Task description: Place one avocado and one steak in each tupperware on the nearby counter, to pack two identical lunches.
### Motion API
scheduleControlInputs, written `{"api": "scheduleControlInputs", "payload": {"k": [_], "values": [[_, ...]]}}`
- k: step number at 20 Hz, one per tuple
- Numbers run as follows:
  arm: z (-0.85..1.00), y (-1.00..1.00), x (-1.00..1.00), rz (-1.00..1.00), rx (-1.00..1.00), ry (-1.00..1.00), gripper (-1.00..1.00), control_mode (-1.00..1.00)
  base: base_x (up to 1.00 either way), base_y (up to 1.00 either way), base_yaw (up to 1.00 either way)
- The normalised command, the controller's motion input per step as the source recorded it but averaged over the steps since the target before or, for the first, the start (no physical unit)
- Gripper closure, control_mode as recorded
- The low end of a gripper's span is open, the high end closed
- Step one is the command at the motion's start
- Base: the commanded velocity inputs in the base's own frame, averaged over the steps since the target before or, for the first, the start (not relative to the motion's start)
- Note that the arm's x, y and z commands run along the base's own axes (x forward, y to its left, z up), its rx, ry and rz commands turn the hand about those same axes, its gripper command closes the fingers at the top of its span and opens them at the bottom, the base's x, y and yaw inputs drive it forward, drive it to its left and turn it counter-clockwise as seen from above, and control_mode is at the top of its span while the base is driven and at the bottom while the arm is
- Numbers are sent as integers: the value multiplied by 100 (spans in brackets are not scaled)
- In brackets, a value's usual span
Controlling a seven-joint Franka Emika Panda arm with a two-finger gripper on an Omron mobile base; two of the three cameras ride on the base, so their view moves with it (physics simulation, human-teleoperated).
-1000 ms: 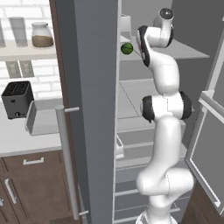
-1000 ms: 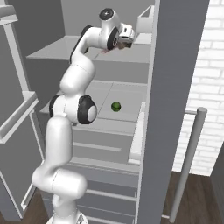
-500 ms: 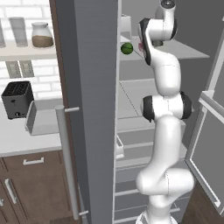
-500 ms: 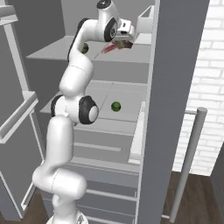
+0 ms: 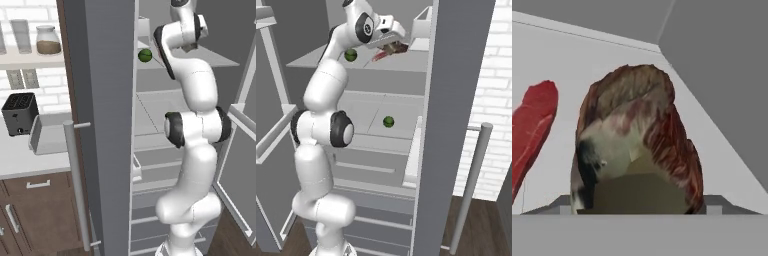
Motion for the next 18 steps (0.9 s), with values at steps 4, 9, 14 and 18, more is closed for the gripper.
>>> {"api": "scheduleControlInputs", "payload": {"k": [4,9,14,18], "values": [[0,11,-100,-7,3,3,100,-100,0,0,0],[-16,14,-100,0,0,1,100,-100,0,0,0],[-3,22,-100,4,2,0,100,-100,0,0,0],[-51,36,-100,18,9,0,100,-100,0,0,0]]}}
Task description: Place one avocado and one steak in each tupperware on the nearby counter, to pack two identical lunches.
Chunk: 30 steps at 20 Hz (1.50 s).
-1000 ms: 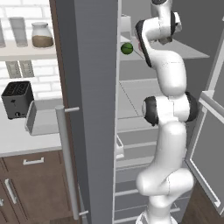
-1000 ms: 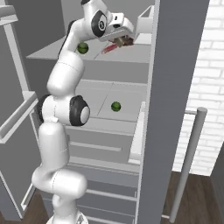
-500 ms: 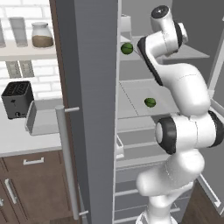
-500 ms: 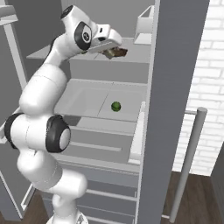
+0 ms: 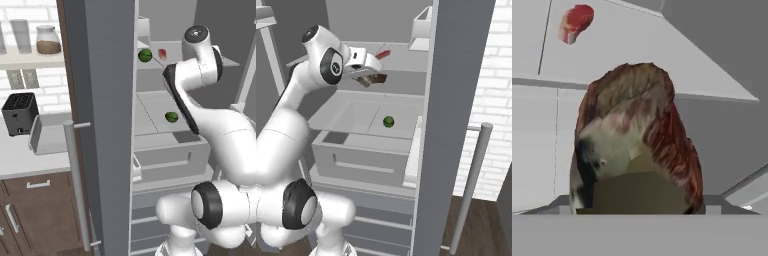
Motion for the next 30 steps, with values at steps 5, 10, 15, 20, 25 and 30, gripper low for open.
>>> {"api": "scheduleControlInputs", "payload": {"k": [5,10,15,20,25,30], "values": [[-53,14,-100,25,17,-5,100,-100,0,0,0],[-12,27,-88,33,0,-7,100,-100,0,0,0],[-1,32,-82,35,-4,-9,100,-100,0,0,0],[0,0,0,0,0,0,100,100,-100,67,29],[0,0,0,0,0,0,100,100,-100,99,15],[0,0,0,0,0,0,100,100,-47,100,4]]}}
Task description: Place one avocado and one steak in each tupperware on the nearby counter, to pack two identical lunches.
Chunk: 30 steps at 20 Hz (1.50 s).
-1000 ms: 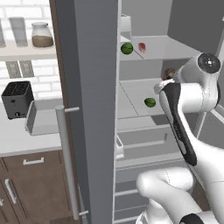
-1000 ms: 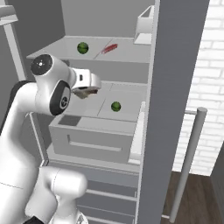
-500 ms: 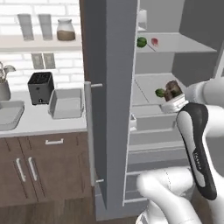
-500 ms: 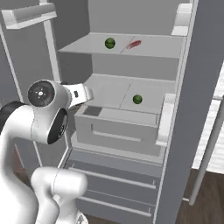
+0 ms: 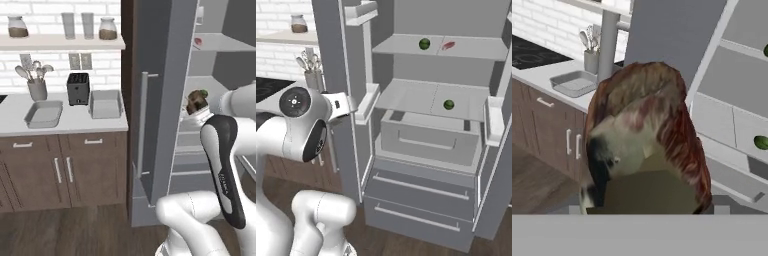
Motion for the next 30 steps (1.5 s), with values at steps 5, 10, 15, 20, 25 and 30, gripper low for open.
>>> {"api": "scheduleControlInputs", "payload": {"k": [5,10,15,20,25,30], "values": [[0,0,0,0,0,0,100,100,-6,100,0],[0,0,0,0,0,0,100,100,-8,100,10],[0,0,0,0,0,0,100,100,65,100,27],[0,0,0,0,0,0,100,100,100,76,-5],[0,0,0,0,0,0,100,100,97,18,-47],[0,0,0,0,0,0,100,100,81,18,-54]]}}
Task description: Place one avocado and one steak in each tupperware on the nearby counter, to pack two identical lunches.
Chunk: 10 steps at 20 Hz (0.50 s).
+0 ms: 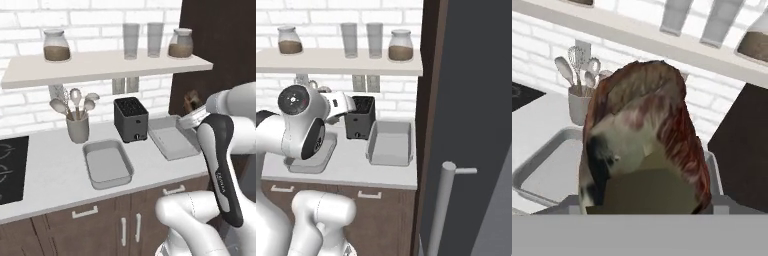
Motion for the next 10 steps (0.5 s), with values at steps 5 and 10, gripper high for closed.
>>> {"api": "scheduleControlInputs", "payload": {"k": [5,10], "values": [[-74,0,0,-18,-3,7,100,-100,3,4,-7],[-89,-37,31,-14,0,33,100,-100,0,0,0]]}}
